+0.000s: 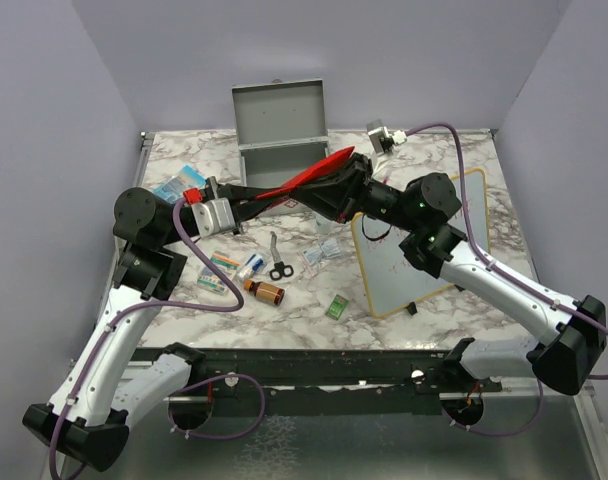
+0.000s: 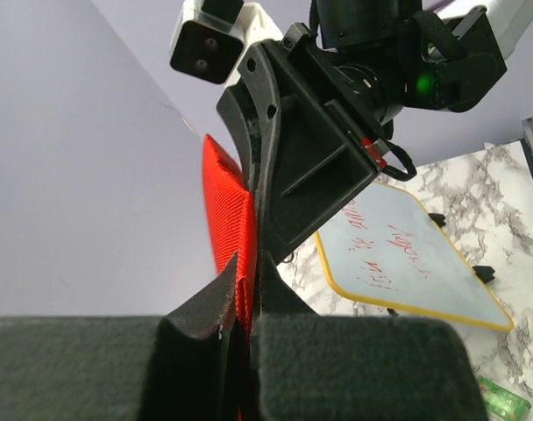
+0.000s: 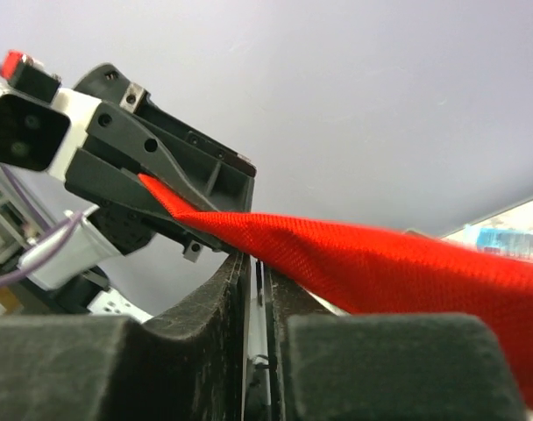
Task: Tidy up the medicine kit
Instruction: Zip the medicine pouch.
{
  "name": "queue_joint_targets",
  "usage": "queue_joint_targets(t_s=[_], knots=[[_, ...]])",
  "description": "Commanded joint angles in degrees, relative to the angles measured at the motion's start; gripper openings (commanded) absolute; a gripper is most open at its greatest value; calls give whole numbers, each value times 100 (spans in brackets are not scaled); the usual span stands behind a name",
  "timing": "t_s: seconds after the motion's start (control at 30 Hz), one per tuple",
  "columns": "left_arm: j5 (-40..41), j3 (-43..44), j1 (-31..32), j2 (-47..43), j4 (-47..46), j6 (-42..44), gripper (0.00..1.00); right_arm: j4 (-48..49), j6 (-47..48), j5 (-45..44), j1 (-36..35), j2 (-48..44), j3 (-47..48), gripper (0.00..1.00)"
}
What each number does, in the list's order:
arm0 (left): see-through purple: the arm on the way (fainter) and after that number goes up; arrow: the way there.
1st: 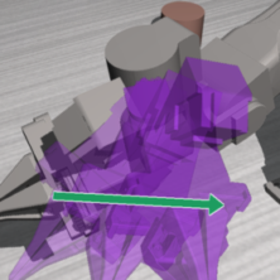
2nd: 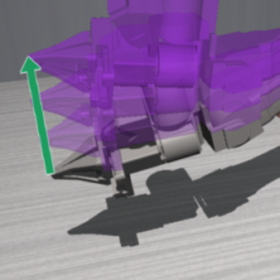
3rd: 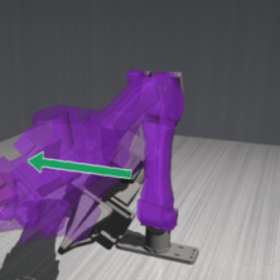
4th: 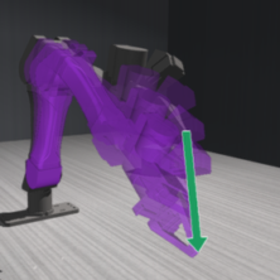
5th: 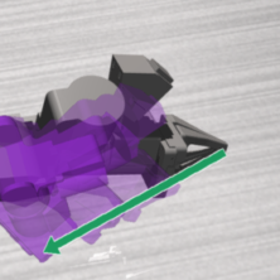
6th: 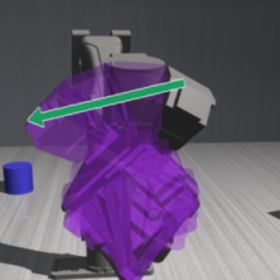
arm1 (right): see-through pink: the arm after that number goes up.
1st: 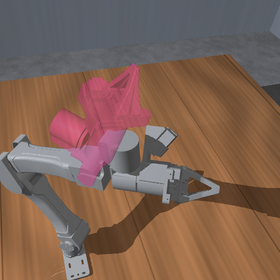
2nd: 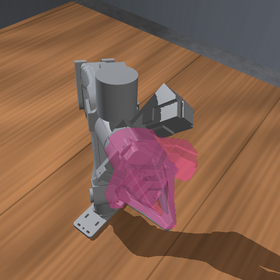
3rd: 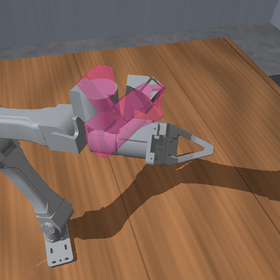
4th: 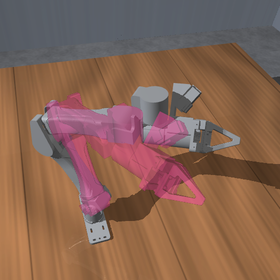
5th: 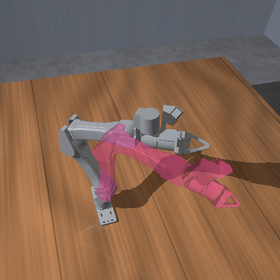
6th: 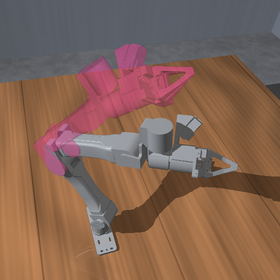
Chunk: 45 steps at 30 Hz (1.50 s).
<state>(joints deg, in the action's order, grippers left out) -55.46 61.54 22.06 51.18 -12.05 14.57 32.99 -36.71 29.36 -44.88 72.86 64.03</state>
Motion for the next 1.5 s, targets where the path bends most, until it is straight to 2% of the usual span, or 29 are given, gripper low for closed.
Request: queue_joint_targets(t_s=[0.0,0.03,0.07,0.4,0.7,0.9,1.07,1.17,1.2,1.3,1.33,1.4,1.47], knots=[[-109,-63,-12,-106,53,-86,0,202,-33,-89,6,29,150,6],[-91,-51,-10,-107,90,-100,0,161,-22,-160,6,9,135,1],[-64,-32,-9,-110,165,-105,0,109,-21,-242,6,-11,110,1],[739,102,-9,-408,891,-260,0,-946,618,-1681,15,-510,-246,0],[996,327,-9,-680,1194,-555,0,-2084,1174,-2703,188,-683,-75,0],[985,373,-9,-791,1656,-534,0,-2522,905,-2860,717,-740,-109,0],[1240,225,-9,-843,1661,-703,0,-2491,709,-2414,1034,-717,-180,0],[1820,205,-15,-750,1623,-1155,0,-2375,740,-1876,1034,-679,-144,0],[2005,213,-10,-677,1636,-1317,0,-2384,764,-1700,1034,-689,-112,3],[2714,301,-9,-390,1794,-1847,0,-2604,912,-1320,1034,-791,-20,22],[2881,299,-11,-315,1810,-1949,0,-2726,975,-1258,1030,-849,29,28],[3107,291,-10,-137,1783,-2117,0,-2928,1042,-1224,1032,-993,48,44],[3385,333,-14,62,1807,-2336,0,-3089,1156,-1190,1034,-1168,40,56]])
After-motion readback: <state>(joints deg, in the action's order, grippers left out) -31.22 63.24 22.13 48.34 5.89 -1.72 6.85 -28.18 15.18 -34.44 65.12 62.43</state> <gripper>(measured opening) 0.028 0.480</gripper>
